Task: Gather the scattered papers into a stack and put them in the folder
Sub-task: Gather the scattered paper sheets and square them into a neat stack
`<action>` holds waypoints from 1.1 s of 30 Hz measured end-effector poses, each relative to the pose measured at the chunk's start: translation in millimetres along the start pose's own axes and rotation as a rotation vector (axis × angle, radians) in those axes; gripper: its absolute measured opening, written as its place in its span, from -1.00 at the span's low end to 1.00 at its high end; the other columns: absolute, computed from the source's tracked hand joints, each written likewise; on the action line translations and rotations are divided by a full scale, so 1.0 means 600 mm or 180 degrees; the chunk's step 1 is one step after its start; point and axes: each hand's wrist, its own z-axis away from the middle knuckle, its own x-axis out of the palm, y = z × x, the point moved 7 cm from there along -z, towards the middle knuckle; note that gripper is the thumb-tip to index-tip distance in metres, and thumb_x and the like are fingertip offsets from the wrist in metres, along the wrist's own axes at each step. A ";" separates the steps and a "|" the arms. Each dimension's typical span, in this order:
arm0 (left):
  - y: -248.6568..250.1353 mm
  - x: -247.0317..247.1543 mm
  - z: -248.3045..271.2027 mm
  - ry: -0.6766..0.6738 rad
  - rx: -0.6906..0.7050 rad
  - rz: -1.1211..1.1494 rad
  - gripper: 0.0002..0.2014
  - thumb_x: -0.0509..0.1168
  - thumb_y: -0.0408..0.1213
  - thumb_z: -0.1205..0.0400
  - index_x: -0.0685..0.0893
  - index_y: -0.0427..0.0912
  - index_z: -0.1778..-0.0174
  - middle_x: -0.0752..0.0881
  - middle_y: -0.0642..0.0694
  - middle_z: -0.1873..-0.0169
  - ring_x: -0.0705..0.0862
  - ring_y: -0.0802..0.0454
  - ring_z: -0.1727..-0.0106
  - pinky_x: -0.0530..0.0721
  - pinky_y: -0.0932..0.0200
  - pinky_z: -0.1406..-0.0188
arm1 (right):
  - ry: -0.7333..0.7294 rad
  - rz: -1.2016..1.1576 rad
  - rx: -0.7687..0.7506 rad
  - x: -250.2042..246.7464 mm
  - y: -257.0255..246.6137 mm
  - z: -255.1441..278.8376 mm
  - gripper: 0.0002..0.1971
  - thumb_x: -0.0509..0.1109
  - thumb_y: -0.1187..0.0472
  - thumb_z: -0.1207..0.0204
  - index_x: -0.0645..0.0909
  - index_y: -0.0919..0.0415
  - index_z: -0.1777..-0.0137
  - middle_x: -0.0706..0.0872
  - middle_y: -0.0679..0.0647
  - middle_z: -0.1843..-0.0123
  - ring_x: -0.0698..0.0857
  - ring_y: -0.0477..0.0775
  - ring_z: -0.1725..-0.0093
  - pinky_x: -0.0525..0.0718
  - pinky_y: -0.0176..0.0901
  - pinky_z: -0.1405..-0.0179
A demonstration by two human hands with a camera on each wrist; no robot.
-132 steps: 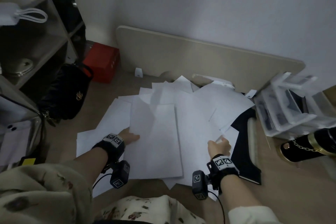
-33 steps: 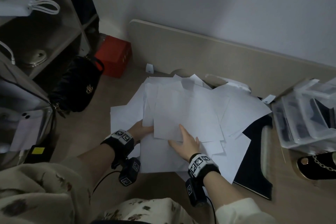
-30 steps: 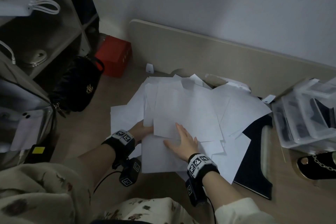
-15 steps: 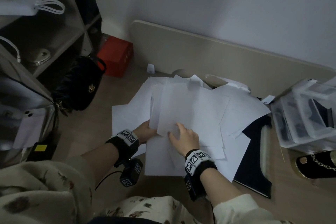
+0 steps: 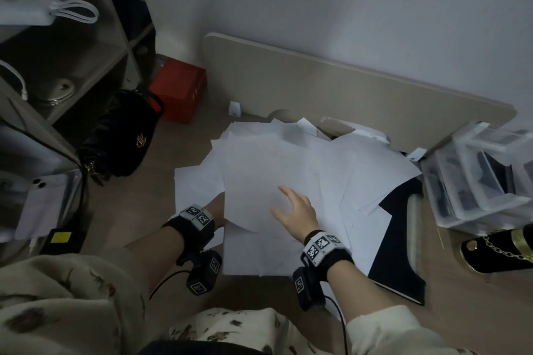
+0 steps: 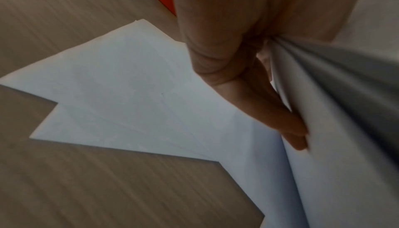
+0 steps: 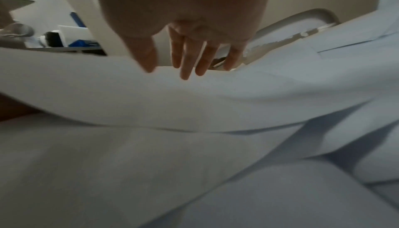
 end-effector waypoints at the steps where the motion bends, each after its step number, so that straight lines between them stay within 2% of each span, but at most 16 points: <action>1: -0.007 -0.008 -0.001 0.0096 -0.0021 -0.0051 -0.88 0.16 -0.53 -0.68 0.60 -0.34 0.04 0.54 -0.18 0.23 0.54 -0.01 0.14 0.52 0.36 0.13 | -0.0327 0.0063 0.0054 0.008 0.010 0.003 -0.28 0.40 -0.14 -0.48 0.19 -0.16 -0.61 0.26 -0.08 -0.64 0.12 0.05 -0.65 0.11 0.10 -0.61; 4: -0.012 -0.009 -0.010 0.0032 0.0068 -0.0271 -0.70 0.13 -0.59 -0.67 0.43 -0.13 0.28 0.37 -0.01 0.35 0.48 0.04 0.24 0.43 0.39 0.27 | -0.1284 0.0378 0.0084 0.046 0.032 0.025 0.07 0.50 -0.32 -0.28 -0.16 -0.31 -0.64 -0.21 -0.16 -0.71 -0.22 0.02 -0.69 -0.16 0.33 -0.61; 6: -0.002 -0.006 -0.011 0.0101 0.0182 -0.0430 -0.69 0.09 -0.62 -0.68 0.45 -0.14 0.25 0.31 0.04 0.37 0.49 0.02 0.24 0.39 0.50 0.36 | -0.1430 0.0512 0.0050 0.060 0.039 0.036 0.20 0.53 -0.37 -0.17 -0.26 -0.32 -0.63 -0.28 -0.16 -0.70 -0.22 0.01 -0.69 -0.13 0.37 -0.60; 8: 0.023 0.006 0.006 0.0037 0.0318 -0.0367 -0.63 0.10 -0.67 -0.65 0.39 -0.14 0.37 0.34 -0.04 0.42 0.39 0.04 0.36 0.36 0.48 0.46 | -0.1306 0.0627 0.0058 0.062 0.040 0.037 0.22 0.51 -0.43 -0.13 -0.27 -0.31 -0.63 -0.20 -0.14 -0.71 -0.10 0.03 -0.70 -0.03 0.37 -0.61; 11: 0.030 0.010 0.012 0.0040 0.0369 -0.0161 -0.65 0.14 -0.60 -0.67 0.43 -0.19 0.41 0.44 -0.15 0.44 0.40 0.00 0.38 0.46 0.31 0.36 | -0.1066 0.0868 -0.0024 0.053 0.029 0.036 0.13 0.41 -0.49 -0.17 -0.19 -0.30 -0.63 0.09 -0.07 -0.71 0.21 0.08 -0.64 0.09 0.34 -0.58; 15: 0.031 0.007 0.021 -0.0016 0.0189 0.0343 -0.88 0.38 -0.49 -0.51 0.61 -0.21 0.15 0.67 -0.23 0.15 0.64 -0.14 0.02 0.68 -0.05 -0.09 | -0.0721 0.0734 -0.0127 0.038 -0.001 0.042 -0.16 0.26 -0.40 -0.43 0.04 -0.20 -0.65 0.38 -0.05 -0.60 0.40 0.14 -0.53 0.13 0.13 -0.60; 16: 0.031 0.007 0.018 0.0006 0.0235 0.0454 -0.74 0.43 -0.41 -0.41 0.65 -0.26 -0.01 0.71 -0.25 0.06 0.68 -0.18 -0.02 0.70 -0.09 -0.10 | -0.0590 0.0645 -0.0149 0.033 -0.007 0.043 -0.28 0.23 -0.34 -0.51 0.16 -0.16 -0.63 0.46 -0.05 -0.55 0.45 0.15 -0.49 0.20 0.05 -0.57; 18: 0.034 0.013 0.018 -0.0118 0.0258 0.0666 -0.44 0.44 -0.33 -0.30 0.59 -0.36 -0.26 0.70 -0.32 -0.11 0.69 -0.26 -0.11 0.68 -0.15 -0.14 | -0.0095 0.0557 -0.0374 0.019 -0.025 0.040 -0.56 0.21 -0.18 -0.61 0.53 -0.03 -0.41 0.71 0.01 -0.28 0.63 0.16 -0.26 0.47 -0.09 -0.32; 19: 0.035 0.014 0.020 -0.0157 0.0262 0.0639 -0.40 0.46 -0.33 -0.32 0.56 -0.36 -0.31 0.69 -0.34 -0.16 0.68 -0.29 -0.16 0.66 -0.20 -0.18 | 0.0152 0.0528 -0.0508 0.013 -0.035 0.038 -0.69 0.21 -0.09 -0.64 0.67 0.05 -0.14 0.79 0.06 -0.03 0.69 0.19 -0.06 0.54 -0.11 -0.08; 21: 0.034 0.013 0.021 -0.0140 0.0256 0.0601 -0.49 0.47 -0.38 -0.48 0.53 -0.35 -0.35 0.67 -0.34 -0.20 0.67 -0.31 -0.20 0.64 -0.27 -0.22 | 0.0395 0.0499 -0.0596 0.009 -0.047 0.031 -0.64 0.21 0.02 -0.65 0.52 0.10 0.37 0.60 0.09 0.43 0.59 0.25 0.29 0.43 -0.13 0.27; 22: 0.030 0.012 0.018 -0.0103 0.0232 0.0578 -0.55 0.42 -0.37 -0.56 0.52 -0.33 -0.36 0.67 -0.33 -0.21 0.66 -0.31 -0.20 0.64 -0.28 -0.21 | 0.0424 0.0494 -0.0564 0.010 -0.053 0.027 -0.59 0.21 0.04 -0.64 0.39 0.12 0.46 0.49 0.06 0.51 0.53 0.24 0.37 0.39 -0.12 0.36; 24: 0.023 0.013 0.011 -0.0052 0.0207 0.0617 -0.61 0.32 -0.24 -0.65 0.51 -0.28 -0.38 0.66 -0.30 -0.23 0.66 -0.29 -0.21 0.64 -0.27 -0.21 | 0.0349 0.0125 -0.0460 0.012 -0.065 0.017 -0.55 0.23 0.06 -0.63 0.32 0.11 0.52 0.48 0.06 0.54 0.55 0.22 0.43 0.48 -0.05 0.40; 26: 0.022 0.013 0.011 -0.0001 0.0189 0.0674 -0.47 0.26 0.08 -0.63 0.52 -0.21 -0.40 0.67 -0.28 -0.23 0.67 -0.26 -0.20 0.64 -0.30 -0.22 | 0.0127 -0.0662 -0.0328 0.026 -0.072 0.006 -0.62 0.22 0.09 -0.66 0.47 0.06 0.44 0.66 0.09 0.44 0.67 0.08 0.42 0.65 -0.03 0.28; 28: 0.012 0.011 0.002 -0.0038 0.0082 0.0693 -0.23 0.15 0.43 -0.44 0.58 -0.12 -0.34 0.72 -0.25 -0.15 0.72 -0.25 -0.12 0.70 -0.30 -0.12 | -0.0211 -0.1258 -0.0208 0.048 -0.073 0.001 -0.77 0.18 0.06 -0.70 0.65 0.04 0.07 0.79 0.07 0.15 0.76 0.01 0.18 0.69 -0.14 0.06; 30: 0.006 0.009 -0.001 -0.0097 0.0042 0.0658 -0.18 0.04 0.52 -0.40 0.63 -0.07 -0.28 0.76 -0.21 -0.08 0.76 -0.23 -0.06 0.77 -0.19 0.04 | -0.0504 -0.1511 -0.0166 0.065 -0.067 -0.003 -0.70 0.12 0.02 -0.72 0.57 0.06 -0.29 0.78 0.03 -0.07 0.76 -0.02 -0.01 0.63 -0.31 -0.03; 33: 0.007 0.009 0.003 -0.0141 0.0081 0.0605 -0.13 0.05 0.57 -0.32 0.58 -0.03 -0.33 0.74 -0.19 -0.12 0.75 -0.20 -0.08 0.78 -0.12 0.13 | -0.0682 -0.1734 -0.0049 0.068 -0.052 -0.003 -0.66 0.09 0.05 -0.74 0.48 0.09 -0.42 0.74 0.00 -0.16 0.76 -0.05 -0.05 0.60 -0.33 -0.04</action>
